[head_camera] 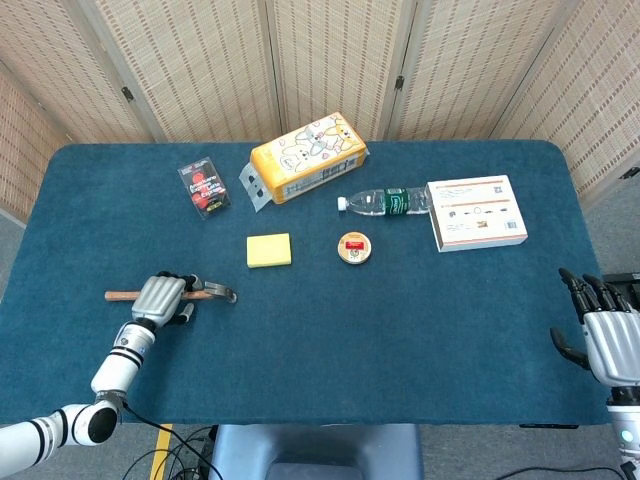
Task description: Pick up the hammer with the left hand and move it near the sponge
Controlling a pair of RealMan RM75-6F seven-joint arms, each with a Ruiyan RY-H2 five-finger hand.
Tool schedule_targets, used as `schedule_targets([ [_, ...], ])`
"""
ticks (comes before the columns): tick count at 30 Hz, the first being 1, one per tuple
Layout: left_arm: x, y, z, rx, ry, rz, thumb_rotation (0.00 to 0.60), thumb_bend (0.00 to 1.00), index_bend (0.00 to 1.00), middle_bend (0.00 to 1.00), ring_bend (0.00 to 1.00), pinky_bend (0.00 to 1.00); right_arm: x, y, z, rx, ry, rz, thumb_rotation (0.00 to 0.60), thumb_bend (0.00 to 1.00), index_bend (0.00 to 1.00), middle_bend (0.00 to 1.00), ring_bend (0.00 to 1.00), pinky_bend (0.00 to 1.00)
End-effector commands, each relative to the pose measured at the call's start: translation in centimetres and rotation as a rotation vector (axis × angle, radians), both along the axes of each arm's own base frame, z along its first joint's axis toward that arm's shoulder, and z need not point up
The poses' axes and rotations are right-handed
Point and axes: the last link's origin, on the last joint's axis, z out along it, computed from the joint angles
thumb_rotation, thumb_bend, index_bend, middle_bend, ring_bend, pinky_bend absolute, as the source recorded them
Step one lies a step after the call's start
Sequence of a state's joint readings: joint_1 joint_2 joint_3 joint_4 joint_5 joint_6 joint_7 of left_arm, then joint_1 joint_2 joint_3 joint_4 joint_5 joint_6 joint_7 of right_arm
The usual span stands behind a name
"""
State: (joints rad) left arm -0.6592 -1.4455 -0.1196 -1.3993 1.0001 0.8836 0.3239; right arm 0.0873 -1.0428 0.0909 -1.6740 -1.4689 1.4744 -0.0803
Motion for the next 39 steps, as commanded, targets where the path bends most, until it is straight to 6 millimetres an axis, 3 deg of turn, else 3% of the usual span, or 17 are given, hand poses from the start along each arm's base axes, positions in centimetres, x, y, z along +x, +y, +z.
schedule_targets([
  [1, -0.1, 0.0, 0.0, -0.003, 0.001, 0.001, 0.600, 0.52, 0.38, 0.44, 0.38, 0.29, 0.0, 0.0, 0.0, 0.000, -0.001, 0.000, 0.600, 0.24, 0.00, 0.21, 0.12, 0.18],
  [17, -0.4, 0.1, -0.3, -0.021, 0.010, 0.009, 0.600, 0.60, 0.41, 0.46, 0.41, 0.35, 0.1, 0.0, -0.1, 0.003, -0.004, -0.003, 0.600, 0.24, 0.00, 0.23, 0.12, 0.18],
  [23, -0.6, 0.3, -0.3, -0.014, 0.004, 0.005, 0.600, 0.68, 0.46, 0.53, 0.47, 0.37, 0.1, -0.1, -0.1, 0.005, -0.003, -0.004, 0.600, 0.24, 0.00, 0.24, 0.12, 0.18],
  [29, -0.9, 0.5, -0.4, -0.016, 0.006, 0.006, 0.600, 0.69, 0.52, 0.59, 0.53, 0.46, 0.1, -0.1, -0.1, 0.004, -0.004, -0.003, 0.600, 0.24, 0.00, 0.24, 0.12, 0.18],
  [39, -0.7, 1.2, 0.4, 0.018, -0.035, -0.038, 0.600, 0.69, 0.61, 0.69, 0.61, 0.69, 0.1, 0.1, 0.0, -0.001, -0.006, -0.002, 0.600, 0.24, 0.00, 0.24, 0.12, 0.18],
])
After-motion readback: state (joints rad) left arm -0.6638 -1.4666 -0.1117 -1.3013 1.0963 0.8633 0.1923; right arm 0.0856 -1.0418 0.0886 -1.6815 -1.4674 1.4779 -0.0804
